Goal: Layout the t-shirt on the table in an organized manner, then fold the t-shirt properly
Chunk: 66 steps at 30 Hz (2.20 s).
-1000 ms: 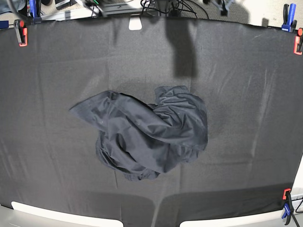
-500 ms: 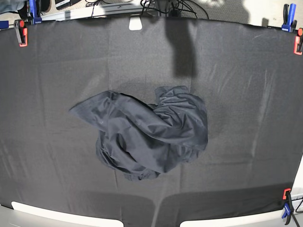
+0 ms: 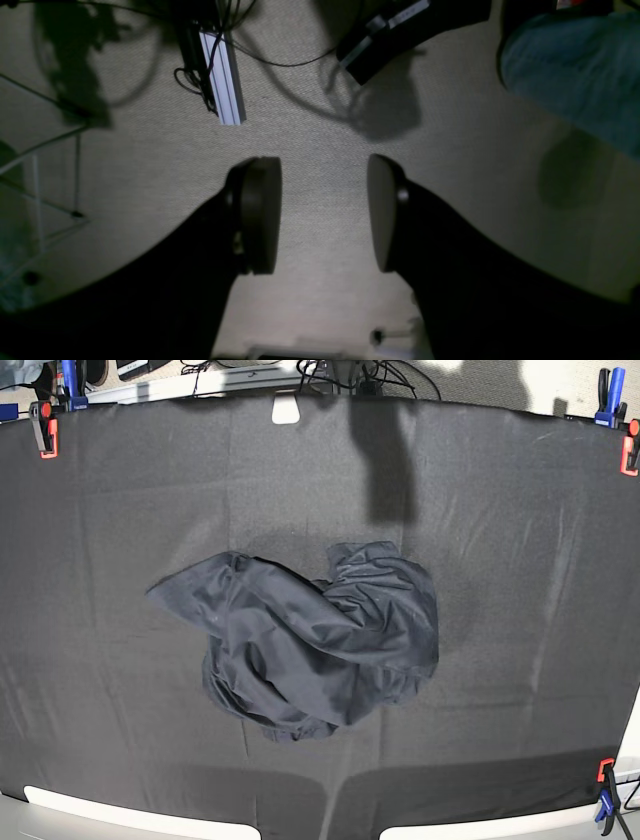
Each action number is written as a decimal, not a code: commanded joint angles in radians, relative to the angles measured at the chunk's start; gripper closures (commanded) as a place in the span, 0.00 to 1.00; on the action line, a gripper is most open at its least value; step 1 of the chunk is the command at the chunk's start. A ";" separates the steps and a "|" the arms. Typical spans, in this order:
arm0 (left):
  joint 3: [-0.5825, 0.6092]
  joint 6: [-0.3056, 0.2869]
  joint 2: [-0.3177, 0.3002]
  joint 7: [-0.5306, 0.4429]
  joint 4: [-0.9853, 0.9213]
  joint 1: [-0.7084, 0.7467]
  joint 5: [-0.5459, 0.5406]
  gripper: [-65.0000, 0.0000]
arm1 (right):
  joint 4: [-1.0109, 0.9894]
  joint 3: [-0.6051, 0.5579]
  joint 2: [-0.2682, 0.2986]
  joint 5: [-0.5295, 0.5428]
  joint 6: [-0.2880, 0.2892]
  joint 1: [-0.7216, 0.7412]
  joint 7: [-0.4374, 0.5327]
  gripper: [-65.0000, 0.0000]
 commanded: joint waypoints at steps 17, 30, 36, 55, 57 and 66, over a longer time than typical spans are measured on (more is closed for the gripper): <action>-0.005 0.064 -0.003 0.331 0.523 0.136 0.002 0.55 | 0.328 0.277 0.011 0.281 0.246 -0.016 -0.325 0.58; -0.005 0.070 -0.003 0.393 0.682 0.129 0.005 0.55 | 0.572 0.288 0.011 0.273 0.246 -0.016 -0.457 0.58; -0.005 0.071 -0.003 0.405 0.732 0.128 0.004 0.55 | 0.647 0.288 0.011 0.193 0.245 -0.016 -0.485 0.58; -0.005 0.070 -0.003 0.462 0.769 -0.023 -0.042 0.55 | 0.658 0.288 -0.078 0.222 0.246 0.252 -0.462 0.58; -0.005 0.070 -0.003 0.507 0.769 -0.087 -0.089 0.55 | 0.658 0.288 -0.101 0.253 0.246 0.321 -0.462 0.58; -0.005 0.062 -0.003 0.530 0.769 -0.463 -0.135 0.55 | 0.658 0.286 -0.147 0.284 0.247 0.637 -0.412 0.58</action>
